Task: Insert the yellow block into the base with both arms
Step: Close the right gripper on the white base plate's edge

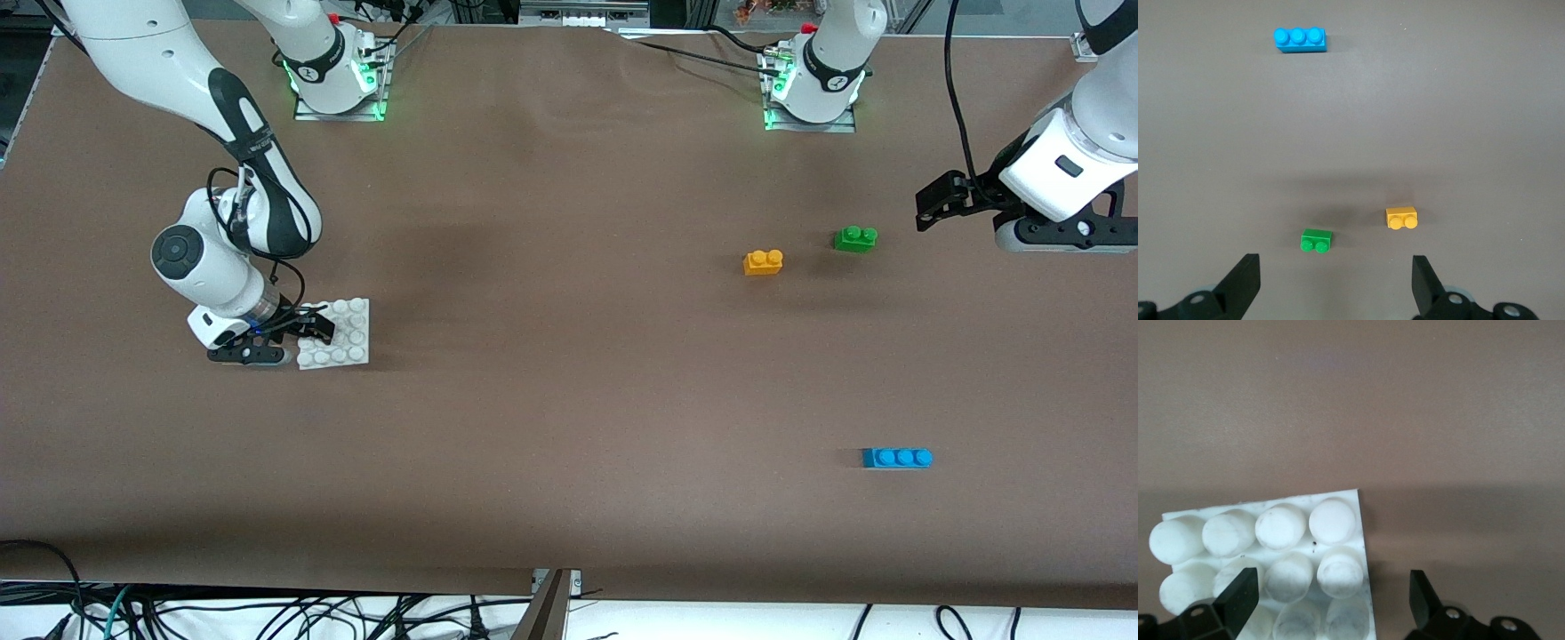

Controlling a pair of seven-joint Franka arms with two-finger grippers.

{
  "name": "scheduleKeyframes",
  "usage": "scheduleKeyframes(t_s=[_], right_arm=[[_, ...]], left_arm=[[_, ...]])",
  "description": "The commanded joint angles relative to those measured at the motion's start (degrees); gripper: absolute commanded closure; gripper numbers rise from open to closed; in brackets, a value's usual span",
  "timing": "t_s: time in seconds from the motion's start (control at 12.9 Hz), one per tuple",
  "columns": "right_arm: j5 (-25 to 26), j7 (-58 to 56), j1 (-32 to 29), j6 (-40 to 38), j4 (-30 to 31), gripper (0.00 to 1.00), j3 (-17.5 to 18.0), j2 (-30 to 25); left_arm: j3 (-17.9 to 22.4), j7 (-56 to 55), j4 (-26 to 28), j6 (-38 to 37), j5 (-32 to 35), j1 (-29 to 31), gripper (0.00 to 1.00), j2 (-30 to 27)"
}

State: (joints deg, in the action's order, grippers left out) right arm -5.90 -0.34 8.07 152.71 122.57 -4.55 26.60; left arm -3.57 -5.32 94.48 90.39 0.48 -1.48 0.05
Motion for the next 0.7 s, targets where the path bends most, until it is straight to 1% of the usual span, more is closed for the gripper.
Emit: scheduleKeyframes(t_s=[0.0,0.08,0.23,0.31,0.39,0.62], right_arm=[[-2.62,-1.59,-0.42,0.75,0.3,0.0,0.25,-0.06],[-3.93,-2.11,-0.42,0.75,0.3,0.01,0.51,0.12],[-6.74,-3.34,-0.42,0.75,0.21,0.08,1.04,0.39],[-7.63,-4.13,-0.42,0.75,0.21,0.12,1.04,0.47],[-8.07,-4.66,-0.42,0.75,0.21,0.13,1.12,0.74],[-10.62,-7.47,-0.42,0.75,0.3,0.23,1.3,1.18]], left_arm=[[0.05,0.57,-1.93,-1.53,0.31,0.6,0.0,0.92],[0.05,0.57,-2.02,-1.53,0.31,0.6,0.0,0.92],[-0.12,0.57,-2.02,-1.53,0.31,0.52,0.0,0.92],[-0.21,0.57,-2.02,-1.53,0.31,0.52,0.0,0.92],[-0.21,0.57,-2.02,-1.53,0.4,0.52,0.0,0.92],[-0.82,0.4,-1.93,-1.53,0.49,-0.1,0.0,0.83]])
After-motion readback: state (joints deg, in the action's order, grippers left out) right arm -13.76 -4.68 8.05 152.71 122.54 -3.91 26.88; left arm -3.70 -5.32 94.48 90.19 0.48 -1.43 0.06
